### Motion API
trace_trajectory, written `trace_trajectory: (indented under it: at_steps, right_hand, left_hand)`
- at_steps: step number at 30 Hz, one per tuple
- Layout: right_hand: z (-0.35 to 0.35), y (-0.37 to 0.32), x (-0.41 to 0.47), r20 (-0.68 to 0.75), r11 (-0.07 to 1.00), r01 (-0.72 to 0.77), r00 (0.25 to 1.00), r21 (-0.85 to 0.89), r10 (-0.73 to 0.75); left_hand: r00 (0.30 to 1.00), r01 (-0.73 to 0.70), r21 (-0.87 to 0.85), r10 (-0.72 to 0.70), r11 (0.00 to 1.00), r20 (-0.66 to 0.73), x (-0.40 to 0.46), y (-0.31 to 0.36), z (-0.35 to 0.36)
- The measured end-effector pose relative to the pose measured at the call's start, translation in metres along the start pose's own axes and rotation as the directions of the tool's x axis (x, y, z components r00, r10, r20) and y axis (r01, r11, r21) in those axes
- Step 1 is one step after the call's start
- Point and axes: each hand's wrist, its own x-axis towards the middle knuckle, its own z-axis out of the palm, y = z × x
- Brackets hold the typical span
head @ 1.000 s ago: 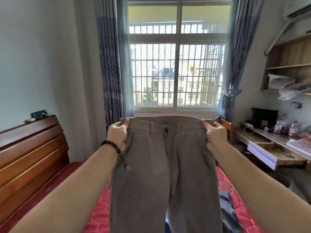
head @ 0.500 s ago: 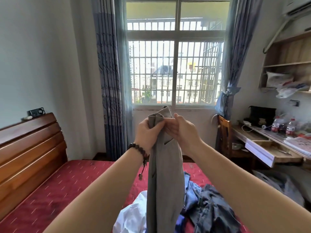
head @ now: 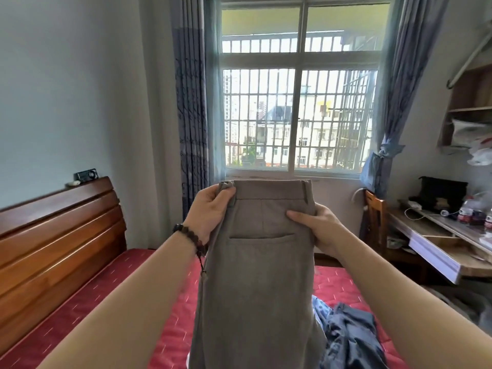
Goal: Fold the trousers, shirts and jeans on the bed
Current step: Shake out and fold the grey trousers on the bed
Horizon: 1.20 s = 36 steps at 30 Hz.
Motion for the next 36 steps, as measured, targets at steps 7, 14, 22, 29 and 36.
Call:
trace_trajectory:
  at_steps: [7,14,22,29,36]
  right_hand:
    - [0.030,-0.003,-0.022,-0.101,0.962,0.258,0.959,-0.090,-0.267]
    - [0.027,0.000,-0.104,0.080,0.942,0.024,0.997,-0.336,0.003]
    - [0.090,0.005,-0.223,-0.188,0.847,0.197,0.927,-0.493,-0.325]
    - [0.130,0.042,-0.338,-0.136,0.809,0.035,0.981,-0.587,-0.141]
    - [0.153,0.019,-0.397,0.011,0.786,0.024,1.000,-0.618,-0.021]
  left_hand:
    - [0.915,0.367,-0.113,-0.337,0.923,0.222,-0.041,-0.006,-0.031]
    - [0.997,0.077,-0.177,-0.070,0.981,0.044,-0.083,0.046,-0.039]
    - [0.990,-0.093,-0.212,0.112,0.973,0.083,-0.162,0.139,-0.111]
    - [0.994,-0.092,-0.212,0.103,0.973,0.039,-0.234,0.217,-0.167]
    - [0.998,-0.066,-0.188,0.065,0.980,-0.012,-0.292,0.252,-0.199]
